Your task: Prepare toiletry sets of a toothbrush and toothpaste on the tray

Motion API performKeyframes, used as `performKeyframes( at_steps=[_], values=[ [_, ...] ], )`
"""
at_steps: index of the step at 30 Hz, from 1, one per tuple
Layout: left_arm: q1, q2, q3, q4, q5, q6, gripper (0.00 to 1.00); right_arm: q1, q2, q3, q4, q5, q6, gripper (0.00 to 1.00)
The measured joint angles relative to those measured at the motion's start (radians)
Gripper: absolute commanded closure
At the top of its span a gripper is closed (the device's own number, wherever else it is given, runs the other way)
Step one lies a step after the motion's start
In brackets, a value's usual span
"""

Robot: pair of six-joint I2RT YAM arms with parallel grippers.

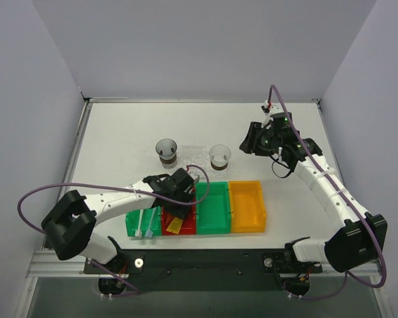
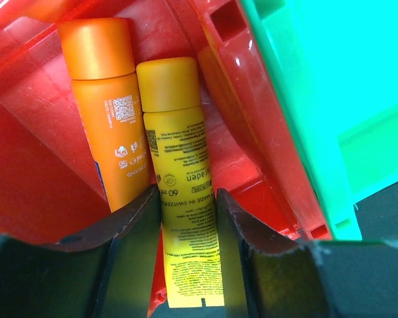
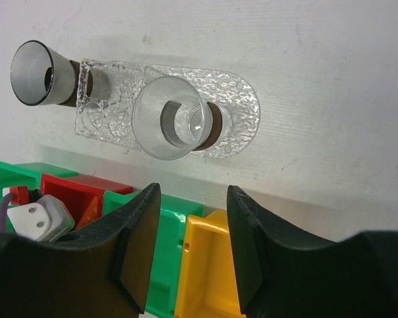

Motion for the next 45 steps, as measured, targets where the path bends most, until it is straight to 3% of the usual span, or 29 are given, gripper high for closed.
performKeyframes(
  at_steps=[11,25,31,35,45],
  values=[
    [-0.007,-0.070,0.014,-0.040,-0.043,-0.042,0.60,0.000,-0.013,-0.007,0.001,0.000,0.013,0.60],
    [-0.007,-0.241,0.202,-0.200,-0.081,-0.084,0.62,0.004,-0.120,0.013,-0.039,0.000,0.052,0.61],
    [0.001,-0.152,0.505,-0.217,-0.157,-0.119,0.61,0.051,-0.132,0.075,-0.063,0.005,0.072,0.61],
    [0.035,-0.035,0.662,-0.141,-0.193,-0.186,0.61,0.129,-0.131,0.112,-0.076,0.012,0.072,0.60],
    [0.122,0.072,0.654,0.059,-0.160,-0.416,0.61,0.259,-0.108,0.145,-0.104,-0.035,0.051,0.60]
  ],
)
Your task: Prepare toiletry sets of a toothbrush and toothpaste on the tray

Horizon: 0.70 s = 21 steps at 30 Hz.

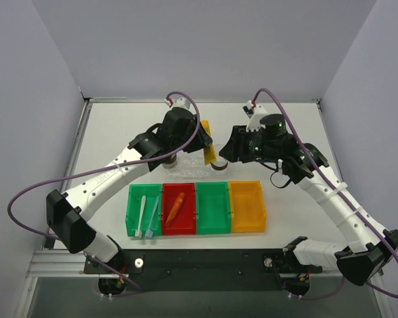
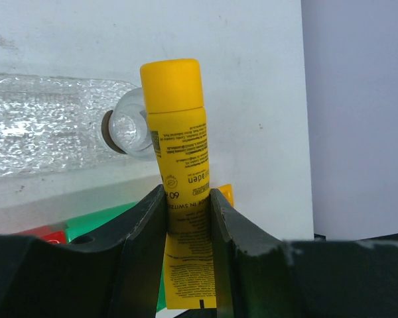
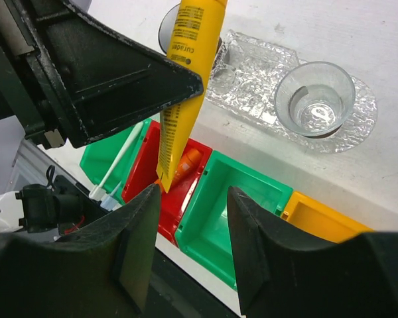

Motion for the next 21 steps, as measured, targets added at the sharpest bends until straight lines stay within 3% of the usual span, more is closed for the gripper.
performKeyframes(
  at_steps=[10,15,21],
  values=[
    [0.004,-0.008,-0.064,0.087,0.026,-0.100,0.61,0.023,0.082,0.000,-0.007,-0.045,-0.032,0.61],
    [0.005,-0.008,-0.080,0.123,0.030,-0.125,0.61,0.024,0.133,0.013,-0.008,-0.056,-0.039,0.67],
    [0.005,-0.008,-0.103,0.150,0.037,-0.147,0.61,0.026,0.145,0.019,-0.008,-0.077,-0.048,1.00]
  ],
)
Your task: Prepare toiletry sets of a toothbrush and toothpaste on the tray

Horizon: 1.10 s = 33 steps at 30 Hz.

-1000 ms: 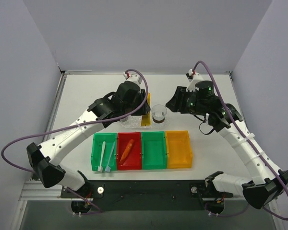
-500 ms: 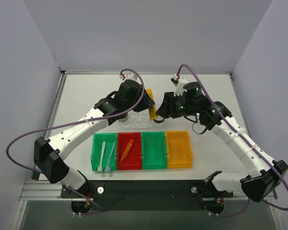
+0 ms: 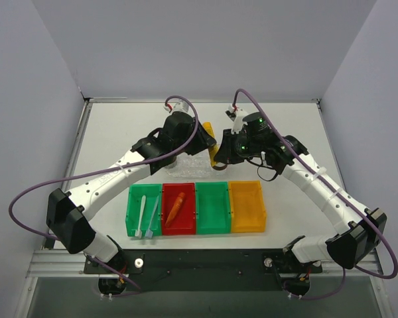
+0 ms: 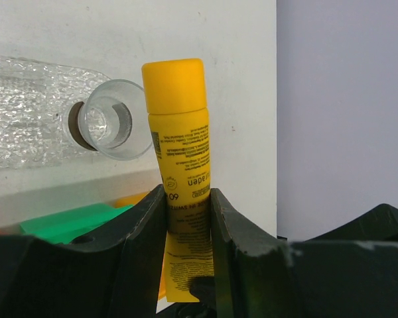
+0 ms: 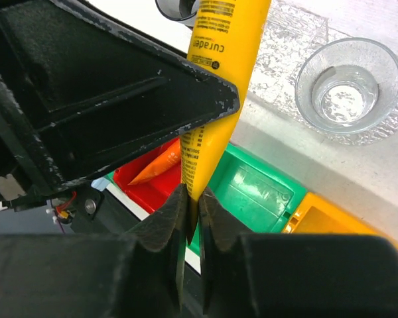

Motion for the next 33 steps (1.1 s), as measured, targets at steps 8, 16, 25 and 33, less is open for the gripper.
performKeyframes(
  at_steps=[8,16,25,33],
  values=[
    [0.006,-0.001,-0.003,0.024,0.054,0.005,0.27,0.005,0.001,0.002,-0.006,-0.003,-0.010,1.00],
    [0.061,-0.100,-0.115,0.081,0.157,0.068,0.17,-0.010,-0.006,0.021,-0.136,-0.008,-0.049,1.00],
    [0.119,-0.262,-0.175,0.077,0.345,0.457,0.17,-0.111,-0.020,0.192,-0.471,-0.105,-0.129,1.00],
    [0.107,-0.292,-0.199,0.071,0.601,0.867,0.16,-0.114,-0.020,0.209,-0.702,-0.234,-0.143,1.00]
  ],
)
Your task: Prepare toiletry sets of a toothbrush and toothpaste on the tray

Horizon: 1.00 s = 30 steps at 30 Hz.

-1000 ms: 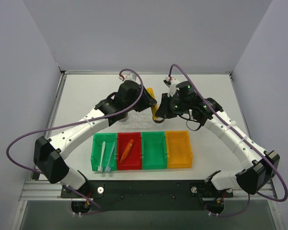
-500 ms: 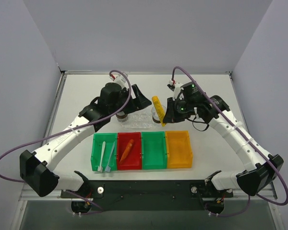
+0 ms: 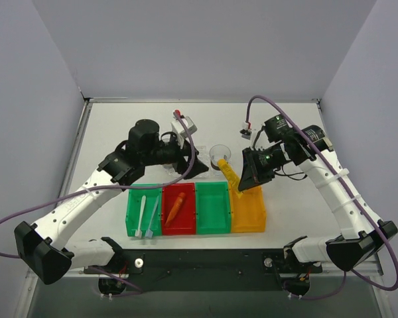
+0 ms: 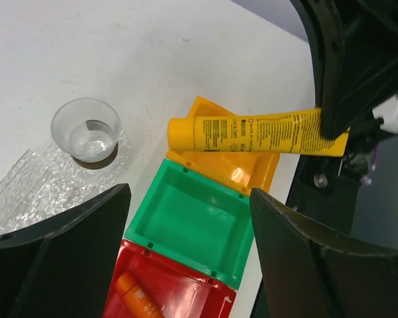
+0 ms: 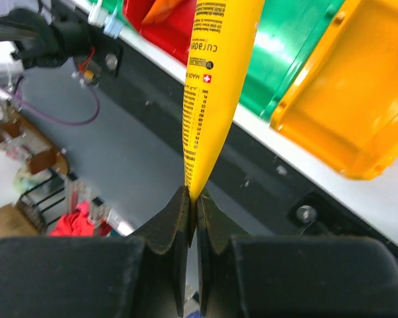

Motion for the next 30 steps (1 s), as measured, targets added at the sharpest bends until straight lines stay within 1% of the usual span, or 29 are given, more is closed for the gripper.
performKeyframes(
  at_steps=[5,8,10,13,17,24,27,30],
  values=[
    [-0.070,0.003,-0.025,-0.024,0.105,0.205,0.15,0.000,0.000,0.000,-0.090,-0.117,0.000,1.00],
    [-0.119,0.022,-0.017,-0.046,0.143,0.280,0.15,0.001,-0.006,-0.028,-0.117,-0.190,0.000,1.00],
    [-0.167,0.045,-0.010,-0.057,0.150,0.333,0.14,0.008,-0.016,-0.080,-0.129,-0.234,0.005,1.00],
    [-0.230,0.069,-0.009,-0.074,0.154,0.388,0.14,0.023,-0.019,-0.114,-0.157,-0.267,0.014,1.00],
    [-0.283,0.084,-0.009,-0.095,0.154,0.433,0.14,0.033,-0.022,-0.115,-0.166,-0.310,0.021,1.00],
    [-0.328,0.084,-0.017,-0.097,0.154,0.453,0.14,0.046,-0.022,-0.115,-0.168,-0.349,0.023,1.00],
    [-0.346,0.083,-0.032,-0.098,0.153,0.453,0.15,0.053,-0.021,-0.115,-0.168,-0.359,0.023,1.00],
    [-0.356,0.083,-0.046,-0.098,0.153,0.453,0.18,0.053,-0.021,-0.115,-0.169,-0.362,0.023,1.00]
  ],
)
